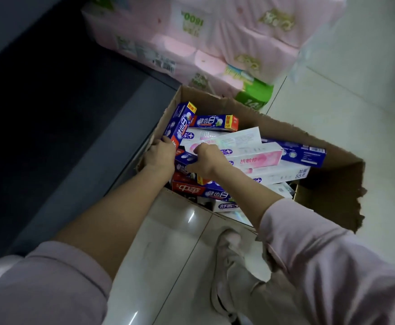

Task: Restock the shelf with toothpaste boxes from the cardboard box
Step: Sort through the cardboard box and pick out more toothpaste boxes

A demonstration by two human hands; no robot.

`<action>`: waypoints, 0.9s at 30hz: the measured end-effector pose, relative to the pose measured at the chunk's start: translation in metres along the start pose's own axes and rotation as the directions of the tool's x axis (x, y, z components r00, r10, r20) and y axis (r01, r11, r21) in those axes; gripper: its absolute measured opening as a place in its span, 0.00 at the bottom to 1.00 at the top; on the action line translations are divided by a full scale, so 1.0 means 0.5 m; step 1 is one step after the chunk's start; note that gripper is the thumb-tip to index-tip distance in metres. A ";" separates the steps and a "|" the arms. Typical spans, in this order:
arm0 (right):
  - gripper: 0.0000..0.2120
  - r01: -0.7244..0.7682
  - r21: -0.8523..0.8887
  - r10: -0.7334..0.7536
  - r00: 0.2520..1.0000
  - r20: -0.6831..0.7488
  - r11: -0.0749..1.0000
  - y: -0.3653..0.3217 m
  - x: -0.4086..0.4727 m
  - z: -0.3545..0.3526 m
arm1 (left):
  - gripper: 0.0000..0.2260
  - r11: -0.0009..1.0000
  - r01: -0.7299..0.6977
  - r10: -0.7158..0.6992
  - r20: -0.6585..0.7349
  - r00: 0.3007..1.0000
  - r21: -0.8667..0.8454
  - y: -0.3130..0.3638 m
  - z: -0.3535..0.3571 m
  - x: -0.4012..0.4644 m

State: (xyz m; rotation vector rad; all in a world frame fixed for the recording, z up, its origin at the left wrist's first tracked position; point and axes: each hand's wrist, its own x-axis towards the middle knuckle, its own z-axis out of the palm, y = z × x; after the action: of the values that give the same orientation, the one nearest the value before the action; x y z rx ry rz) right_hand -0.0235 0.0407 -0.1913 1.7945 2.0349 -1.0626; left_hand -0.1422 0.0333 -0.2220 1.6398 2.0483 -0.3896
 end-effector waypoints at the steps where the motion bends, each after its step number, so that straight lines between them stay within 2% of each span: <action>1: 0.18 -0.002 0.012 0.002 1.000 -0.019 1.000 0.000 -0.002 -0.006 | 0.33 0.999 -0.008 0.008 -0.005 1.000 0.042 0.000 0.003 -0.002; 4: 0.20 -0.046 0.108 0.054 0.996 -0.073 0.993 0.005 -0.015 -0.032 | 0.37 0.996 0.008 -0.006 -0.023 1.000 0.091 0.005 0.011 -0.008; 7: 0.20 -0.061 0.146 0.077 0.991 -0.107 0.987 0.012 -0.016 -0.040 | 0.28 0.999 0.032 -0.031 -0.054 0.998 0.023 0.012 0.007 -0.010; 9: 0.18 -0.073 0.140 0.091 0.988 -0.122 0.987 0.017 -0.017 -0.038 | 0.25 0.996 0.055 -0.061 -0.067 0.996 -0.077 0.013 -0.001 -0.013; 11: 0.18 -0.084 0.169 0.106 0.986 -0.127 0.982 0.023 -0.020 -0.041 | 0.27 0.967 0.111 -0.124 -0.045 0.991 -0.228 0.010 -0.015 -0.019; 13: 0.18 -0.137 0.283 0.170 0.981 -0.095 0.949 0.032 -0.033 -0.049 | 0.27 0.912 0.161 -0.176 -0.004 0.984 -0.377 0.007 -0.035 -0.032; 15: 0.17 -0.228 0.469 0.272 0.962 -0.027 0.853 0.042 -0.052 -0.058 | 0.21 0.808 0.190 -0.177 0.077 0.981 -0.558 0.003 -0.061 -0.058; 17: 0.16 -0.303 0.654 0.366 0.930 0.043 0.693 0.046 -0.073 -0.068 | 0.16 0.603 0.260 -0.139 0.222 0.965 -0.754 -0.002 -0.087 -0.090; 19: 0.13 -0.326 0.795 0.390 0.912 0.124 0.511 0.040 -0.107 -0.084 | 0.16 0.426 0.335 -0.068 0.339 0.938 -0.841 -0.009 -0.121 -0.132; 21: 0.17 -0.298 0.885 0.308 0.932 0.189 0.357 0.029 -0.146 -0.099 | 0.17 0.385 0.348 -0.011 0.373 0.928 -0.855 -0.016 -0.152 -0.173; 23: 0.22 -0.229 0.937 0.164 0.968 0.190 0.265 0.011 -0.191 -0.117 | 0.18 0.405 0.298 0.029 0.338 0.941 -0.864 -0.022 -0.193 -0.216; 25: 0.23 -0.151 0.963 0.053 0.988 0.143 0.224 -0.009 -0.232 -0.137 | 0.18 0.417 0.233 0.068 0.286 0.956 -0.878 -0.027 -0.236 -0.255; 27: 0.22 -0.079 0.970 0.008 0.997 0.079 0.232 -0.041 -0.281 -0.166 | 0.15 0.399 0.164 0.090 0.216 0.972 -0.902 -0.040 -0.286 -0.308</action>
State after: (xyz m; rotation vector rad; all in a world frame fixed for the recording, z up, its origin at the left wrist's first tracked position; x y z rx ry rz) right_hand 0.0127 -0.0136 -0.0403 2.1231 1.1379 -2.7652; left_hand -0.1636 -0.0273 -0.0207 0.7638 1.5769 0.5015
